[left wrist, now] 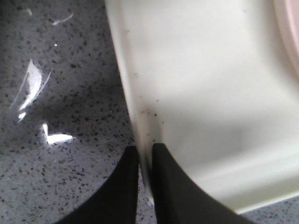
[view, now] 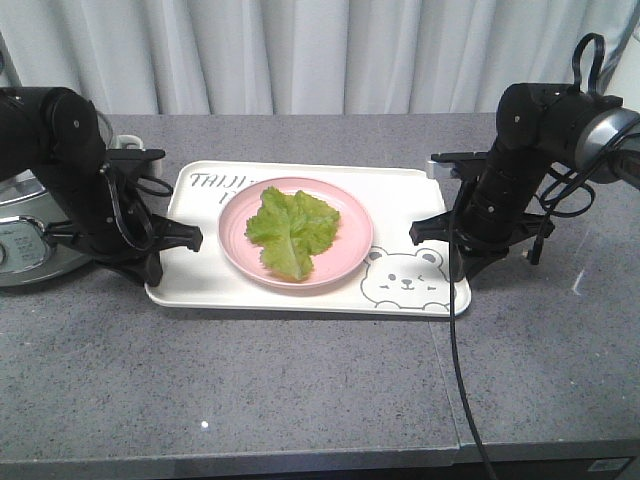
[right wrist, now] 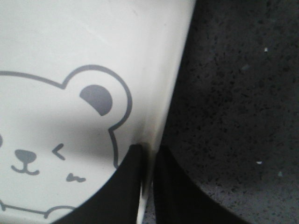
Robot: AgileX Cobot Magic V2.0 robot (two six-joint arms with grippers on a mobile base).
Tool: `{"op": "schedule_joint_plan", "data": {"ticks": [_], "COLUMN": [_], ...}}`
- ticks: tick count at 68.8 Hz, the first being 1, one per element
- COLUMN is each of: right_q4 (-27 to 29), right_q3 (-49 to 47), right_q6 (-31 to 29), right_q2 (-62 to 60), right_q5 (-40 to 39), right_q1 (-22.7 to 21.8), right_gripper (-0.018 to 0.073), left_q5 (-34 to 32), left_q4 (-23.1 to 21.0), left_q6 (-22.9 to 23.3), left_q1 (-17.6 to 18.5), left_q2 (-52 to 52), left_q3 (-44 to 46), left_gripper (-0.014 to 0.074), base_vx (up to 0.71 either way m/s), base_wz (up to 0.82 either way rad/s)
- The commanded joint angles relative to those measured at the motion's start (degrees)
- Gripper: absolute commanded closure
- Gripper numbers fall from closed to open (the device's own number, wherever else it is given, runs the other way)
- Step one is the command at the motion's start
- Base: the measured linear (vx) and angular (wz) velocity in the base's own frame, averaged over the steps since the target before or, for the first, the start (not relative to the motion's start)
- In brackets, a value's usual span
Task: Transfer vegetables to tray and serve
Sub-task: 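Lift the tray off the counter with both grippers, then hold the tray level with both grippers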
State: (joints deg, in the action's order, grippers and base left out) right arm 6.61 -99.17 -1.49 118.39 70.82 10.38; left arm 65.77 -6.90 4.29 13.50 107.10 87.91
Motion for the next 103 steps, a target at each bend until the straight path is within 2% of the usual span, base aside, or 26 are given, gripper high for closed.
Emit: {"op": "schedule_joint_plan", "data": {"ticks": [1, 27, 49, 103], "right_q4": [2.5, 2.5, 2.2, 2.2], "right_q3": [-1.5, -1.5, -1.5, -1.5], "right_q6": [-2.4, -3.1, -3.3, -3.5], "right_q2": [-4.8, -9.9, -12.4, -13.8], "right_q5": [0.4, -2.4, -3.6, -2.6], "right_q1": [0.3, 0.3, 0.2, 0.2], "right_gripper": [0.0564, 0.0564, 0.0564, 0.0564], "left_q5": [-1.4, 0.0, -1.5, -3.0], "left_q4": [-3.8, -3.8, -3.8, -3.8], "left_q6": [-1.6, -1.6, -1.6, -1.6], "left_q1": [0.7, 0.7, 0.7, 0.7], "left_q2": [-3.6, -4.2, -7.6, -11.1], "left_q3": [3.1, 4.8, 4.8, 4.8], "left_gripper": [0.0605, 0.0605, 0.0605, 0.0605], "base_vx": [0.00, 0.00, 0.00, 0.00], "base_wz": [0.00, 0.00, 0.00, 0.00]}}
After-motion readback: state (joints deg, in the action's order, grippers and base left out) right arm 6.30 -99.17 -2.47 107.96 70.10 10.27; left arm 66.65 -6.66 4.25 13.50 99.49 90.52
